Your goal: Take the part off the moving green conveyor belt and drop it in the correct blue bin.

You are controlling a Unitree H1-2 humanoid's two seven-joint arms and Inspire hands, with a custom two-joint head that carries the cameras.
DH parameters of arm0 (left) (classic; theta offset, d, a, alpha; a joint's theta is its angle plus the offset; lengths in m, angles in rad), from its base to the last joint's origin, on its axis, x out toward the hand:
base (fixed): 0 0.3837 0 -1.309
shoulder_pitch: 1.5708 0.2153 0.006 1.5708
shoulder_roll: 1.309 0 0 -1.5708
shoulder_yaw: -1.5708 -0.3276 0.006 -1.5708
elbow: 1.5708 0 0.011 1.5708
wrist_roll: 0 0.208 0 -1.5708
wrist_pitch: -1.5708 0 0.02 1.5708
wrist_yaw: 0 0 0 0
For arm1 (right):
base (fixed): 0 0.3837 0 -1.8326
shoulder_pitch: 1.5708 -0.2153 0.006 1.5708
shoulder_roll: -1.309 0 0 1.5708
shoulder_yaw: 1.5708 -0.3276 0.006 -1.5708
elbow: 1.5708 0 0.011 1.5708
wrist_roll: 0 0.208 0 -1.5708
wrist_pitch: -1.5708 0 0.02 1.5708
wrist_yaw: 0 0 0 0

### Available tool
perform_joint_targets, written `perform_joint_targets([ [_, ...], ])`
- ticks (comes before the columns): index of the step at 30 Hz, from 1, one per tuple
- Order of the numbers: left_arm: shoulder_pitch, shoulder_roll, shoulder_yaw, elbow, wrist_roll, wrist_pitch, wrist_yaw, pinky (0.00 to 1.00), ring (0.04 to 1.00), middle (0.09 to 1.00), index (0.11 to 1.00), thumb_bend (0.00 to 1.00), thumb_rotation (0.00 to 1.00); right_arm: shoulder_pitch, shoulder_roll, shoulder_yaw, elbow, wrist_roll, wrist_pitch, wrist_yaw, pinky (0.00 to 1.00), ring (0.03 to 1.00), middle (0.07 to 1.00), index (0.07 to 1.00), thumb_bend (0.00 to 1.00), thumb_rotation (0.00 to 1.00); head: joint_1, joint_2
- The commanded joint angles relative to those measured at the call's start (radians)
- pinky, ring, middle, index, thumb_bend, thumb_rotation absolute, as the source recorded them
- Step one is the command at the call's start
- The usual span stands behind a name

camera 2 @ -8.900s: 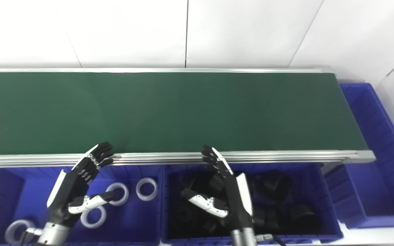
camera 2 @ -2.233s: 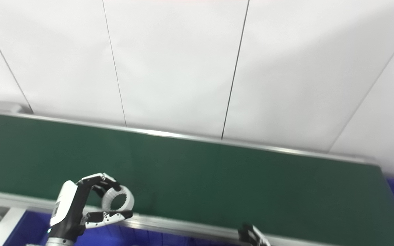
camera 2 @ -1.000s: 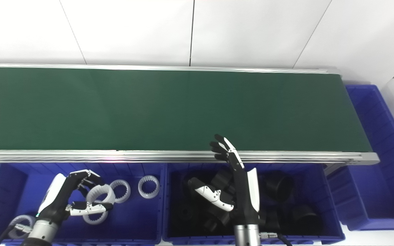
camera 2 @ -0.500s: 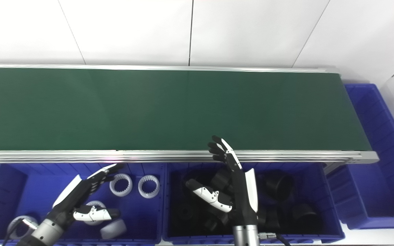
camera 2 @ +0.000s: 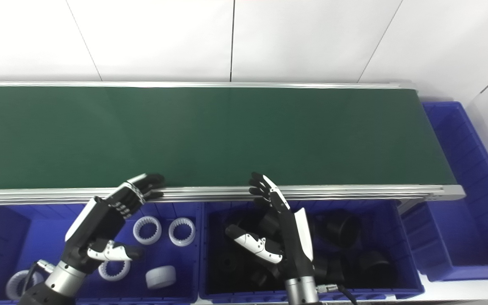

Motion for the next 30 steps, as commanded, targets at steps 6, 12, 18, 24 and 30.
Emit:
perform_joint_targets([
  [6, -0.001, -0.061, 0.055, 0.036, -0.031, -0.083, -0.017, 0.84, 0.885, 0.903, 0.882, 1.0, 0.45, -0.004, -0.005, 0.002, -0.035, 0.022, 0.028, 0.041, 0.72, 0.79, 0.833, 0.865, 0.75, 0.55, -0.002, 0.005],
  [12, 0.01, -0.089, 0.098, 0.052, -0.022, -0.084, -0.045, 0.85, 0.891, 0.909, 0.888, 1.0, 0.46, 0.003, -0.003, -0.003, -0.039, 0.03, 0.027, 0.046, 0.72, 0.786, 0.83, 0.86, 0.74, 0.53, -0.005, 0.005],
  [18, 0.02, -0.109, 0.125, 0.07, -0.001, -0.084, -0.052, 0.87, 0.898, 0.904, 0.893, 1.0, 0.42, 0.006, -0.006, -0.006, -0.033, 0.034, 0.023, 0.045, 0.72, 0.787, 0.829, 0.862, 0.74, 0.54, -0.009, 0.005],
  [24, 0.025, -0.115, 0.131, 0.073, 0.047, -0.083, -0.044, 0.88, 0.907, 0.914, 0.903, 0.95, 0.38, 0.004, -0.013, -0.008, -0.034, 0.03, 0.018, 0.045, 0.72, 0.782, 0.826, 0.854, 0.74, 0.54, 0.006, 0.002],
  [30, 0.035, -0.127, 0.132, 0.068, 0.095, -0.083, -0.014, 0.88, 0.909, 0.917, 0.898, 0.94, 0.37, 0.004, -0.019, -0.011, -0.037, 0.04, 0.016, 0.046, 0.72, 0.783, 0.829, 0.852, 0.73, 0.51, 0.04, -0.003],
])
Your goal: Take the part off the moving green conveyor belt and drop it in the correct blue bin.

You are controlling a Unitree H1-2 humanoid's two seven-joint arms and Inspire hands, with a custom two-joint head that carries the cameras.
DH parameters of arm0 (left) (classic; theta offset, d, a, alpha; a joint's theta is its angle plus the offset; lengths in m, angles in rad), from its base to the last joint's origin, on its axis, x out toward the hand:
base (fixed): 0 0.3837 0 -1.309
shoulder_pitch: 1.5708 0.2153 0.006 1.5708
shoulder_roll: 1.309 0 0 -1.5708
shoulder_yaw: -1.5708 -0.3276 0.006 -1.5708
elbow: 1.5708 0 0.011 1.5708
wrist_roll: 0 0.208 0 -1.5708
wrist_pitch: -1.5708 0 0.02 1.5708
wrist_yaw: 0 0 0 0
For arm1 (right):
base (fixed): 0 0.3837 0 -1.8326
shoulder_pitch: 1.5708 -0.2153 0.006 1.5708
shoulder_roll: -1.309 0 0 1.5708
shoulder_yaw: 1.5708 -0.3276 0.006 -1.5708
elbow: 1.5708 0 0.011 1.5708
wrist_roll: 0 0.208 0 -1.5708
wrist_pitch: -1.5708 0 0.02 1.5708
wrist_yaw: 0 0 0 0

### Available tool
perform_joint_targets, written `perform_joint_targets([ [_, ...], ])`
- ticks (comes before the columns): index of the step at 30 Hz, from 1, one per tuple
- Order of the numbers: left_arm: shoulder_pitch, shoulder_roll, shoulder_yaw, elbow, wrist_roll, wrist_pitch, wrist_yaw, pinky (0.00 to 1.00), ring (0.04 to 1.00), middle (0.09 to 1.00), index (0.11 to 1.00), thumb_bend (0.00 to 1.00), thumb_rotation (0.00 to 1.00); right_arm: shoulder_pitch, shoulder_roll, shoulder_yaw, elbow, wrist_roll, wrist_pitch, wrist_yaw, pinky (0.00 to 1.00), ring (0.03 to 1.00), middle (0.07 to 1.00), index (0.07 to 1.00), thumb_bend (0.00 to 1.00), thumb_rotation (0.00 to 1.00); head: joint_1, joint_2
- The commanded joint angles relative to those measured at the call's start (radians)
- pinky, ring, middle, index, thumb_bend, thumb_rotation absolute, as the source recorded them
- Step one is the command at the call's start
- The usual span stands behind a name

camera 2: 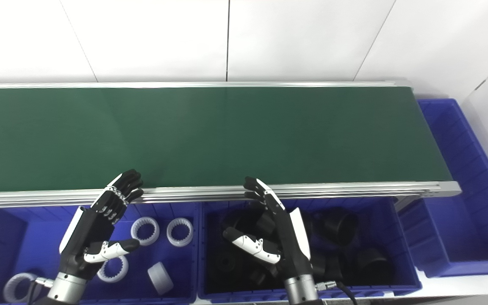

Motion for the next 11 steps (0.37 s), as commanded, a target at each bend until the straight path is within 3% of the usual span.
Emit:
perform_joint_targets([
  [1, 0.007, -0.004, 0.002, -0.025, 0.016, -0.045, 0.012, 0.88, 0.91, 0.918, 0.899, 0.94, 0.37, 0.0, -0.001, -0.004, -0.038, 0.011, -0.019, 0.003, 0.72, 0.784, 0.829, 0.852, 0.73, 0.52, 0.008, 0.001],
  [11, 0.013, -0.009, -0.009, -0.029, 0.054, -0.045, 0.059, 0.89, 0.928, 0.936, 0.907, 0.95, 0.39, 0.002, -0.012, -0.005, -0.042, 0.019, -0.016, 0.006, 0.71, 0.786, 0.831, 0.851, 0.71, 0.51, 0.015, 0.0],
])
